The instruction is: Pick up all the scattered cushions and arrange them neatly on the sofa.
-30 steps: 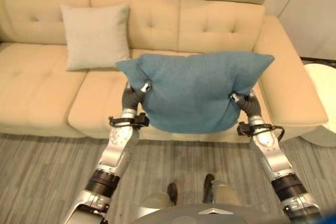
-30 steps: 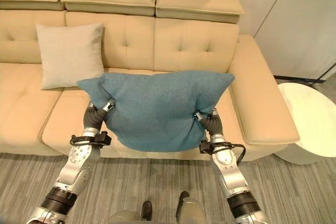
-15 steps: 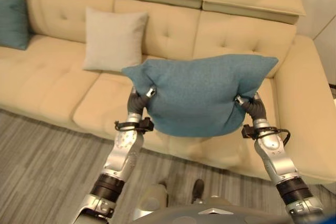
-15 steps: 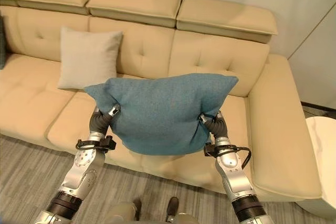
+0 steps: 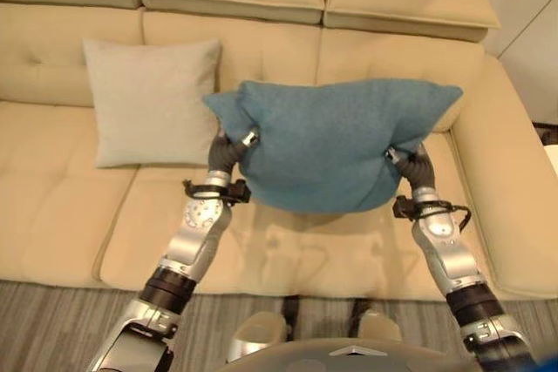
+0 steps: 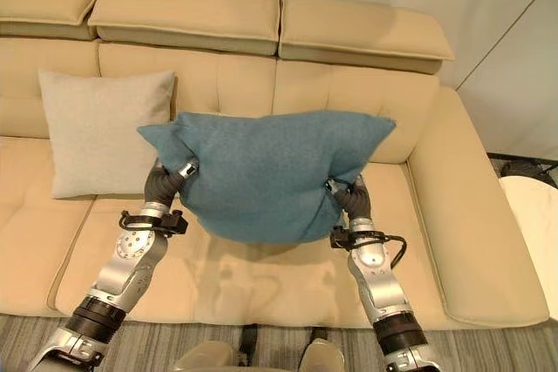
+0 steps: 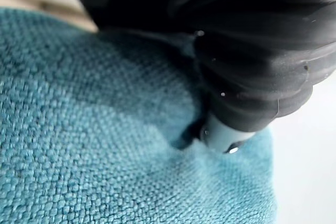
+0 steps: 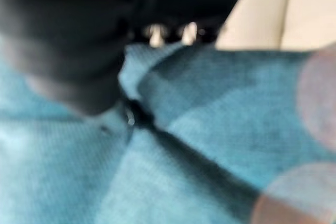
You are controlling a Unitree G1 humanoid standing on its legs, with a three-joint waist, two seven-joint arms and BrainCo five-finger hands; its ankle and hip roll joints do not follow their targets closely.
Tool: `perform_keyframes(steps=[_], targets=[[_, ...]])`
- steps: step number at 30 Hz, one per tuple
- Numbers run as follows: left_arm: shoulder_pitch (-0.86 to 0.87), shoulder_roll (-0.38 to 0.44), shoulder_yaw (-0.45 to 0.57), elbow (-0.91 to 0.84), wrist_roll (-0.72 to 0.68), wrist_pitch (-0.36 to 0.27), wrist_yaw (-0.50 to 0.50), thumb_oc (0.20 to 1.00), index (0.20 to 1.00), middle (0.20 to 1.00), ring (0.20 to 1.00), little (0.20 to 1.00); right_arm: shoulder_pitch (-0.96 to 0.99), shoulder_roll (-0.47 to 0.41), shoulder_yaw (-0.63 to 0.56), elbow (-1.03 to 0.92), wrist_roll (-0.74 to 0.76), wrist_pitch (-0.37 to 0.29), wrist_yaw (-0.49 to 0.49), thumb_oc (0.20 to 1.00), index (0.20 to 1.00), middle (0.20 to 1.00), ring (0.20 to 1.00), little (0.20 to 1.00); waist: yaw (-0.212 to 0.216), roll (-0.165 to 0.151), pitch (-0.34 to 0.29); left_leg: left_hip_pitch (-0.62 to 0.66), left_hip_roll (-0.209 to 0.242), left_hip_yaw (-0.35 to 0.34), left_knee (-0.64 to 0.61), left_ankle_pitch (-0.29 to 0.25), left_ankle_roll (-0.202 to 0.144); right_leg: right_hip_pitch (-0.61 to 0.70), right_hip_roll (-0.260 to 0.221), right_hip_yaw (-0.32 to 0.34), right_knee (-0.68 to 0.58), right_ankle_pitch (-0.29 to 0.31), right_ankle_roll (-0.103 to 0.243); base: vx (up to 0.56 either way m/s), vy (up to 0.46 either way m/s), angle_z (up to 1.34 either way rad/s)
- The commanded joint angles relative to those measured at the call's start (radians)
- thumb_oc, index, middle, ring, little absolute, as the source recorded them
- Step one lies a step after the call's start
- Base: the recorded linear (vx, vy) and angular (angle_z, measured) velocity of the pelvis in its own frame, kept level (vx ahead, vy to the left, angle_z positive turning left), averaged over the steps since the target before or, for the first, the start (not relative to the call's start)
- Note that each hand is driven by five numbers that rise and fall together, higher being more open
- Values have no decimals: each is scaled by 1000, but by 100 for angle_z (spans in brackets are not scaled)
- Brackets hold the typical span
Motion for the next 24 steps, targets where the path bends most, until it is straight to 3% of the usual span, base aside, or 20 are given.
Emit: perform_keyframes(steps=[1,9,13,18,24], targets=[[-9,-67,-84,-150,60,-73,-79,200,200,200,200,200,-94,10,24,-131,-18,-127,43,200,200,200,200,200,3,-44,-111,-42,87,-13,39,-27,-65,148,63,0,-97,6,3,118,-63,52],[-115,-80,-89,-112,87,-67,-23,200,200,200,200,200,-140,-21,32,-99,-43,-113,8,200,200,200,200,200,-13,-34,-133,-3,110,-33,-25,-11,-91,201,85,-46,-165,-12,-9,71,-50,17],[-413,-85,-136,58,115,-90,106,200,200,200,200,200,-409,-27,112,44,-44,-101,-79,200,200,200,200,200,-15,-18,-70,-88,113,-25,-43,25,-100,108,88,-45,-165,8,-7,-142,-4,-7],[-616,-76,-170,195,95,-113,177,200,200,200,200,200,-620,-62,156,161,-30,-94,-136,200,200,200,200,200,-18,-13,-16,-175,112,-28,-40,53,-105,11,86,-33,-161,37,-4,-159,15,0],[-849,-43,-204,343,59,-143,221,200,200,200,200,200,-888,-105,214,299,0,-89,-180,200,200,200,200,200,-15,-25,4,-301,116,-25,-38,84,-115,-116,85,2,-172,84,1,-61,25,-5]])
